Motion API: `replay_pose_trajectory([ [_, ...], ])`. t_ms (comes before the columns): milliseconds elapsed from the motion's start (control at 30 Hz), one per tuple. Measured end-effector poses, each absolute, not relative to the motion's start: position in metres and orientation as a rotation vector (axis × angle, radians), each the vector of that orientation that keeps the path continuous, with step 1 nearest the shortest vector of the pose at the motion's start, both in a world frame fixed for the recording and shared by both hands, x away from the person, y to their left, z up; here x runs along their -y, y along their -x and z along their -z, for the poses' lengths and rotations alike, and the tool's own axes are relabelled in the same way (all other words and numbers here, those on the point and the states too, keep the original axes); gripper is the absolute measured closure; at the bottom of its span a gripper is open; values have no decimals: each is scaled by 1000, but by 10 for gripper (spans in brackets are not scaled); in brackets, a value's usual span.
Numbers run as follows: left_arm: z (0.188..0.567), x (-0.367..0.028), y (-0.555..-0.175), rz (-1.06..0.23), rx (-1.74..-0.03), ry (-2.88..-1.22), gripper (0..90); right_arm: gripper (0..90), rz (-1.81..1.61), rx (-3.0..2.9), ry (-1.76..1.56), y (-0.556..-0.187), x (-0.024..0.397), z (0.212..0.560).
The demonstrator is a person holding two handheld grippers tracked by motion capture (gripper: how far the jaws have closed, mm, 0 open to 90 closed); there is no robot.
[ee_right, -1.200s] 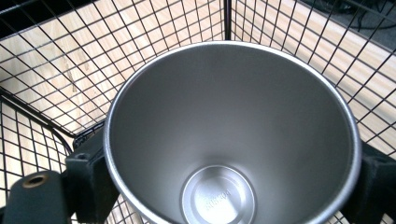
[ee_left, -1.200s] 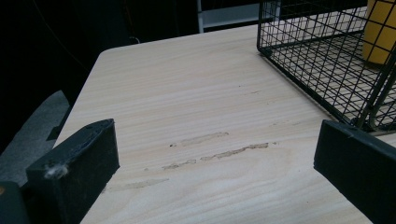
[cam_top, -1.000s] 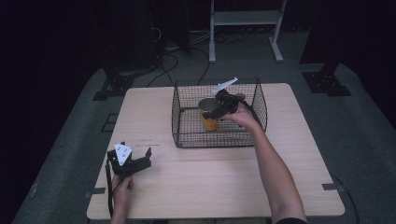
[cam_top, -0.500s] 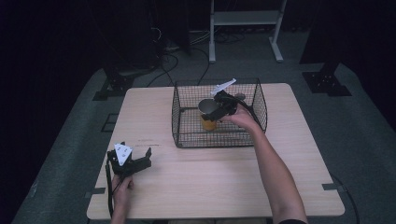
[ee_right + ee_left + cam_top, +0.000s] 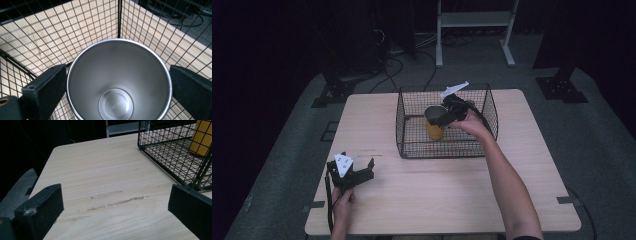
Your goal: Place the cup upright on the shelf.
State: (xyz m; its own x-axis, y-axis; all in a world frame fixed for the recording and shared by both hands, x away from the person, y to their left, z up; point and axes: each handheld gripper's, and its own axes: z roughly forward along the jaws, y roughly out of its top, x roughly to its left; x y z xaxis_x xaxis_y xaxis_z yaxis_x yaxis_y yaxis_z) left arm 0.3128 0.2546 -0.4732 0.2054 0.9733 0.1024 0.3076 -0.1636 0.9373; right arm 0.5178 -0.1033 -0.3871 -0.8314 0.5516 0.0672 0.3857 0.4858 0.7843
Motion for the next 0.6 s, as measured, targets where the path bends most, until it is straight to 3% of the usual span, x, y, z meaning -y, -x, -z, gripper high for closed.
replay_pose_trajectory([
  [600,473,-254,-313,-996,-1237,-1639,0,32,-1424,-2447,-811,-508,118,359],
])
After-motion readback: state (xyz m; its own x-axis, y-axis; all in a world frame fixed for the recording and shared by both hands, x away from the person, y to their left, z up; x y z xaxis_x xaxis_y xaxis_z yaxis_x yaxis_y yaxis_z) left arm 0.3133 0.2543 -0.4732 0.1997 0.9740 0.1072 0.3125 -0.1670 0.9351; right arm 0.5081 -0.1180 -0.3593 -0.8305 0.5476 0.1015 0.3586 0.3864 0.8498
